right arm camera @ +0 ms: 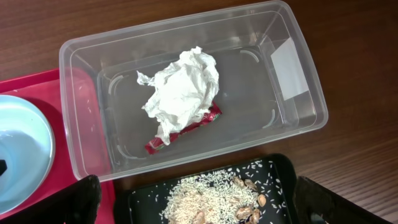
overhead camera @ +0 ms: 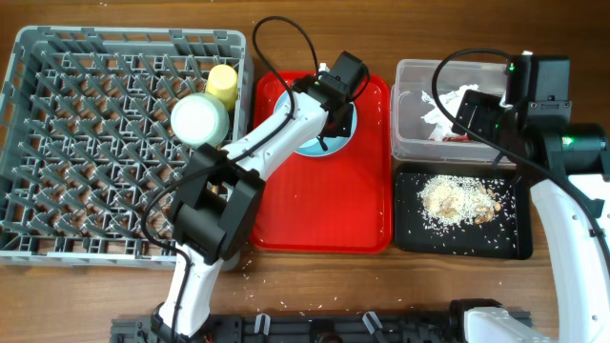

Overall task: Sort waste into correct bins and load items into the dishwasher rack
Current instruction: 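Carry the blue bowl left and place it in the rack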

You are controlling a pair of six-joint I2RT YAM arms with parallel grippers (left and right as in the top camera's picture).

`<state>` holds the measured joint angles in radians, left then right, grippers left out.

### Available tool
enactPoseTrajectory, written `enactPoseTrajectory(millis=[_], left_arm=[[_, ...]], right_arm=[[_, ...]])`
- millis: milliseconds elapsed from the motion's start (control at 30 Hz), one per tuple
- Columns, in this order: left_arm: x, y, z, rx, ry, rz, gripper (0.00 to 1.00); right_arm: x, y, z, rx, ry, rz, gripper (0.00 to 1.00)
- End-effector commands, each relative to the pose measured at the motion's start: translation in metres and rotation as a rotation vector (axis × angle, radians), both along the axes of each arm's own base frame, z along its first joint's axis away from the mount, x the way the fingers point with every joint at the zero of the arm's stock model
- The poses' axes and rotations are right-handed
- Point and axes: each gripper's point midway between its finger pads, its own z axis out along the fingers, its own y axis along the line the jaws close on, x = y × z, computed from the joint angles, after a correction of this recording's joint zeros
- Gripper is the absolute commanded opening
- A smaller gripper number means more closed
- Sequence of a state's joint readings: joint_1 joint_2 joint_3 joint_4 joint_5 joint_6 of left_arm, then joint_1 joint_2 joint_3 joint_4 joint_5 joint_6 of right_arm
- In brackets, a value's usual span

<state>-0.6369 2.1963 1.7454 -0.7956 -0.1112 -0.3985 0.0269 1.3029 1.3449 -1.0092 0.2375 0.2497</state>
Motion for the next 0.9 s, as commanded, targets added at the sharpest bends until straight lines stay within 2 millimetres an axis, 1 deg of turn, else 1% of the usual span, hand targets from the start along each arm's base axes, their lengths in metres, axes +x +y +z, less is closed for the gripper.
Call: enactPoseTrajectory(millis=[0,67,100,200,233,300,333,367,400,467,500,533,567,600,633,700,733,800,867], left_arm=[[0.005,-0.003,0.009,-0.004,-0.028,0.002,0.04],[0.008,-0.004,0.025,-0.026,-0.056,0.005,0.04],[0.007,-0.004,0.037,-0.038,-0.072,0.005,0.04],[0.006,-0.002,0.068,-0.069,-0.113,0.007,0.04],[0.004,-0.001,0.079,-0.079,-0.126,0.007,0.04],[-0.004,0.005,0.113,-0.104,-0.158,0.007,0.04],[-0.013,0.01,0.132,-0.118,-0.165,0.003,0.04],[-0.027,0.016,0.154,-0.144,-0.162,-0.006,0.04],[-0.039,0.023,0.169,-0.164,-0.152,-0.011,0.04],[-0.078,0.045,0.209,-0.254,-0.092,-0.025,0.04],[-0.089,0.053,0.219,-0.285,-0.072,-0.027,0.04],[-0.126,0.082,0.253,-0.423,-0.001,-0.014,0.04],[-0.138,0.091,0.265,-0.482,0.021,-0.041,0.04],[-0.148,0.102,0.275,-0.536,0.039,-0.038,0.04],[-0.157,0.119,0.284,-0.596,0.058,-0.011,0.04],[-0.171,0.142,0.292,-0.69,0.104,0.002,0.04],[-0.176,0.153,0.293,-0.736,0.128,0.007,0.04],[-0.179,0.158,0.294,-0.829,0.14,-0.021,0.04],[-0.175,0.169,0.28,-0.899,0.163,0.013,0.04]], right_arm=[[-0.001,-0.004,0.005,-0.007,-0.017,-0.025,1.0],[-0.001,-0.004,0.005,-0.007,-0.018,-0.025,1.0],[-0.001,-0.004,0.005,-0.007,-0.017,-0.025,1.0],[-0.001,-0.004,0.005,-0.007,-0.017,-0.025,1.0],[-0.001,-0.004,0.005,-0.007,-0.017,-0.025,1.0],[-0.001,-0.004,0.005,-0.007,-0.018,-0.025,1.0],[-0.001,-0.004,0.005,-0.007,-0.018,-0.025,1.0],[-0.001,-0.004,0.005,-0.007,-0.017,-0.025,1.0],[-0.001,-0.004,0.005,-0.007,-0.017,-0.025,1.0],[-0.001,-0.004,0.005,-0.007,-0.018,-0.025,1.0],[-0.001,-0.004,0.005,-0.007,-0.017,-0.025,1.0],[-0.001,-0.004,0.005,-0.007,-0.018,-0.025,1.0],[-0.001,-0.004,0.005,-0.007,-0.018,-0.025,1.0],[-0.001,-0.004,0.005,-0.007,-0.017,-0.025,1.0],[-0.001,-0.004,0.005,-0.007,-0.018,-0.025,1.0],[-0.001,-0.004,0.005,-0.007,-0.018,-0.025,1.0],[-0.001,-0.004,0.005,-0.007,-0.017,-0.025,1.0],[-0.001,-0.004,0.005,-0.007,-0.017,-0.025,1.0],[-0.001,-0.004,0.005,-0.007,-0.018,-0.025,1.0]])
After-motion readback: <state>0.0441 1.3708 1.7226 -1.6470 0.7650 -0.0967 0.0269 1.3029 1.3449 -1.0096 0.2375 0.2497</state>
